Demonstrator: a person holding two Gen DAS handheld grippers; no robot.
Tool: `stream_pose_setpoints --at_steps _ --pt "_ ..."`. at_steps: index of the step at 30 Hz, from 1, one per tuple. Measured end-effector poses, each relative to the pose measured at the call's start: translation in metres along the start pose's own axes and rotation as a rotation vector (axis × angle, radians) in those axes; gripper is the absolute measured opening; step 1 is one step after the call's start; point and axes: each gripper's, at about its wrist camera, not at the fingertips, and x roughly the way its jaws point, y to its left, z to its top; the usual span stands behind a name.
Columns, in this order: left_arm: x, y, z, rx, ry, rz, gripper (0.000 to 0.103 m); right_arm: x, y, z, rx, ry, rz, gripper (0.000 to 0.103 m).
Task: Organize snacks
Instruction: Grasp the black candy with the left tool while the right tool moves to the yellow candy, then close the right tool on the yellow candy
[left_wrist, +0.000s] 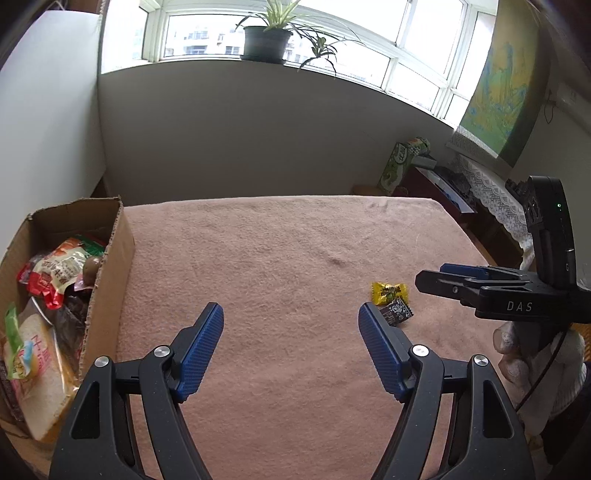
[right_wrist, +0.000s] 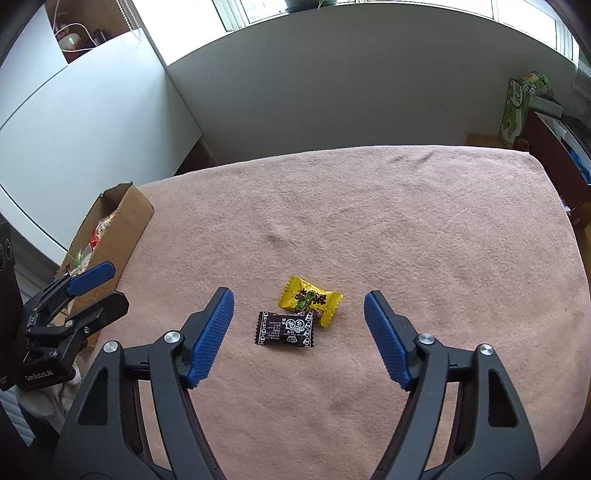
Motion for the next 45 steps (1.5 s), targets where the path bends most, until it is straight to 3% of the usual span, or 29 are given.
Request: stream_pose_setpoints --at_steps 8,19,21,25,28,37,39,45 --pt "0.038 -0.043 -0.005 0.101 0.085 -0.092 0.075 0.012 -0.021 0.004 0.022 0.042 0.033 0.069" --pt "0.085 -0.067 0.010 0.073 0.164 -0.224 0.073 0.013 -0.048 0.001 0.088 0.043 0.073 0.069" --pt "0.094 -0.074 0.010 0.090 0.181 -0.219 0.073 0.010 -0.050 0.001 0.092 0.037 0.074 0.069" --pt "0.107 -0.081 0.004 0.119 0.237 -0.215 0.049 0.007 -0.050 0.001 0.081 0.032 0.073 0.069" --pt "0.104 -0.089 0.001 0.161 0.238 -0.197 0.039 0.008 -0.047 0.003 0.065 0.034 0.075 0.069" --pt "0.098 -0.105 -0.011 0.245 0.225 -0.135 0.038 0.023 -0.037 0.005 0.026 0.067 0.048 0.061" --pt "0.099 -0.108 -0.011 0.265 0.213 -0.083 0.029 0.024 -0.038 0.005 0.030 0.067 0.042 0.060" --pt "0.098 -0.097 -0.009 0.248 0.204 -0.032 0.026 0.023 -0.040 0.004 0.030 0.066 0.028 0.060"
